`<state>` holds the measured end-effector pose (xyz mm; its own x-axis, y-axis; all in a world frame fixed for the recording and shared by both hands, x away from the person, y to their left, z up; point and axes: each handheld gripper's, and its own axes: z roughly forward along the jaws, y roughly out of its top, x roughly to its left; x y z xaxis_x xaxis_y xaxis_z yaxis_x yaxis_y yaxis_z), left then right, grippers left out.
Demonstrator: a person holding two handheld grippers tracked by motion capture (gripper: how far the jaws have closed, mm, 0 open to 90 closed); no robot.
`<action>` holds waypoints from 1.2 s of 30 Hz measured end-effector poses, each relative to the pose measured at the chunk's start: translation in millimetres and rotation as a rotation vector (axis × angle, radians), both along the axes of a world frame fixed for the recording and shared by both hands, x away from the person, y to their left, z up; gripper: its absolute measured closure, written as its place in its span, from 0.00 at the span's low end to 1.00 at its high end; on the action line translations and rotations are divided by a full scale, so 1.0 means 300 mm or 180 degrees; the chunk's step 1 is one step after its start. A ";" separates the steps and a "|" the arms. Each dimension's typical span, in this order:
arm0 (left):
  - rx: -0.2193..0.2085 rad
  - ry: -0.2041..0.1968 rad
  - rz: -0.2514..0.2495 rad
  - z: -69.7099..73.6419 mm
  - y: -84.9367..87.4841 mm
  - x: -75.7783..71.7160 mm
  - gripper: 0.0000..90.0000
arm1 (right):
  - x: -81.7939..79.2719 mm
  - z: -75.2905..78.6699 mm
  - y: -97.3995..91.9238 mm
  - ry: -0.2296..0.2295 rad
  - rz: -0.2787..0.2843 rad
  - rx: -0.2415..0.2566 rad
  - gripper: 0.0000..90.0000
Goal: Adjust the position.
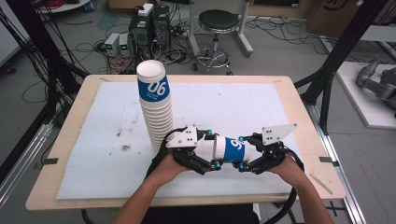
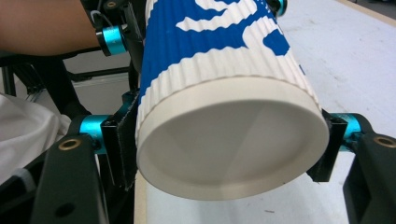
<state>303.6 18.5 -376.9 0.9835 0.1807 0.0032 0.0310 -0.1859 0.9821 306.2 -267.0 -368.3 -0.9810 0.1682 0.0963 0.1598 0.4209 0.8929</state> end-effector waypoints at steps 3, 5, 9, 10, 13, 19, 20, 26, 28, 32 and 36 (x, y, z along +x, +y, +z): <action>0.0081 -0.0028 0.0058 0.003 0.006 0.003 0.24 | -0.002 -0.008 0.002 -0.0085 -0.0207 -0.0075 0.21; 0.0097 -0.0036 0.0059 0.004 0.011 0.005 0.25 | -0.003 -0.005 -0.005 -0.0099 -0.0278 -0.0088 0.21; 0.0080 -0.0033 0.0084 0.008 0.009 0.004 0.25 | -0.003 0.005 -0.003 -0.0180 -0.0294 -0.0157 0.21; 0.0104 -0.0036 0.0096 0.010 0.012 0.005 0.25 | -0.004 0.009 -0.005 -0.0226 -0.0309 -0.0176 0.21; 0.0219 -0.0016 0.0130 0.011 0.020 0.008 0.25 | -0.013 0.034 -0.025 -0.0385 -0.0358 -0.0222 0.21; 0.0239 0.0046 -0.0013 0.006 -0.008 0.006 0.25 | -0.023 0.046 0.021 -0.0532 -0.0110 -0.0504 0.21; 0.0247 0.0049 -0.0034 0.006 -0.014 0.004 0.25 | -0.020 0.038 0.036 -0.0541 -0.0076 -0.0570 0.21; 0.0152 0.0021 -0.0043 0.019 -0.013 -0.001 0.22 | -0.010 0.024 0.044 -0.0461 0.0043 -0.0511 0.29; 0.0027 0.0004 0.0013 0.020 -0.010 -0.008 0.20 | -0.013 0.026 0.039 -0.0433 0.0026 -0.0418 0.29; -0.0152 0.0027 0.0088 0.003 0.012 -0.011 0.20 | -0.009 0.029 0.015 -0.0409 -0.0045 -0.0183 0.29; -0.0271 0.0123 0.0062 -0.017 0.019 -0.004 0.19 | -0.006 0.022 -0.015 -0.0278 -0.0109 0.0142 0.29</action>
